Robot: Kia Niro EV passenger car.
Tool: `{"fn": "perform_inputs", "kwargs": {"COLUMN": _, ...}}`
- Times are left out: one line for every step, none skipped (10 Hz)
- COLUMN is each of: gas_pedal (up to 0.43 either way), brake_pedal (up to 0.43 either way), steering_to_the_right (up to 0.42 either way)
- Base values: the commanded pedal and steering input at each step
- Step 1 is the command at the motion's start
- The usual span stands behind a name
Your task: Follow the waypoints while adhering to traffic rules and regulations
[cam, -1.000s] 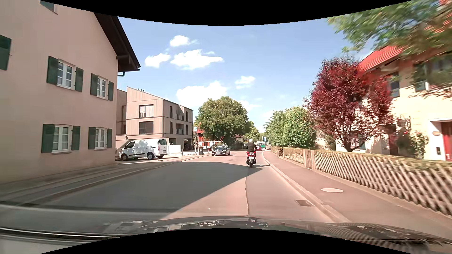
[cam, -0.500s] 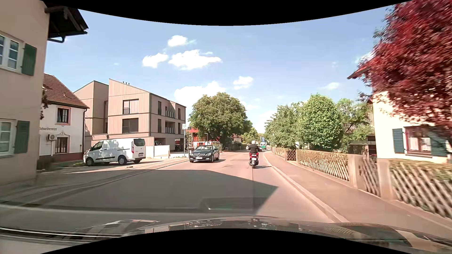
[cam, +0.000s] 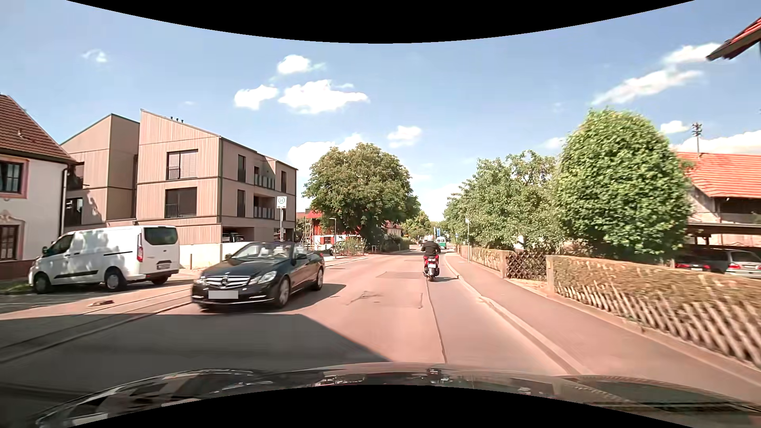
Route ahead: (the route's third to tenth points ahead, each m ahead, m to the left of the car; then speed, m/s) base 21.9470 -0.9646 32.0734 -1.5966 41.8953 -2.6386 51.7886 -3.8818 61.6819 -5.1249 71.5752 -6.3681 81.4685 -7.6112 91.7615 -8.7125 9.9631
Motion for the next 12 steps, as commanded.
{"fn": "perform_inputs", "kwargs": {"gas_pedal": 0.087, "brake_pedal": 0.012, "steering_to_the_right": 0.019}}
{"fn": "perform_inputs", "kwargs": {"gas_pedal": 0.079, "brake_pedal": 0.012, "steering_to_the_right": 0.019}}
{"fn": "perform_inputs", "kwargs": {"gas_pedal": 0.079, "brake_pedal": 0.012, "steering_to_the_right": 0.019}}
{"fn": "perform_inputs", "kwargs": {"gas_pedal": 0.079, "brake_pedal": 0.012, "steering_to_the_right": 0.019}}
{"fn": "perform_inputs", "kwargs": {"gas_pedal": 0.079, "brake_pedal": 0.012, "steering_to_the_right": 0.019}}
{"fn": "perform_inputs", "kwargs": {"gas_pedal": 0.079, "brake_pedal": 0.006, "steering_to_the_right": 0.019}}
{"fn": "perform_inputs", "kwargs": {"gas_pedal": 0.079, "brake_pedal": 0.012, "steering_to_the_right": 0.019}}
{"fn": "perform_inputs", "kwargs": {"gas_pedal": 0.079, "brake_pedal": 0.012, "steering_to_the_right": 0.021}}
{"fn": "perform_inputs", "kwargs": {"gas_pedal": 0.079, "brake_pedal": 0.012, "steering_to_the_right": 0.027}}
{"fn": "perform_inputs", "kwargs": {"gas_pedal": 0.098, "brake_pedal": 0.012, "steering_to_the_right": 0.030}}
{"fn": "perform_inputs", "kwargs": {"gas_pedal": 0.098, "brake_pedal": 0.012, "steering_to_the_right": 0.028}}
{"fn": "perform_inputs", "kwargs": {"gas_pedal": 0.098, "brake_pedal": 0.006, "steering_to_the_right": 0.022}}
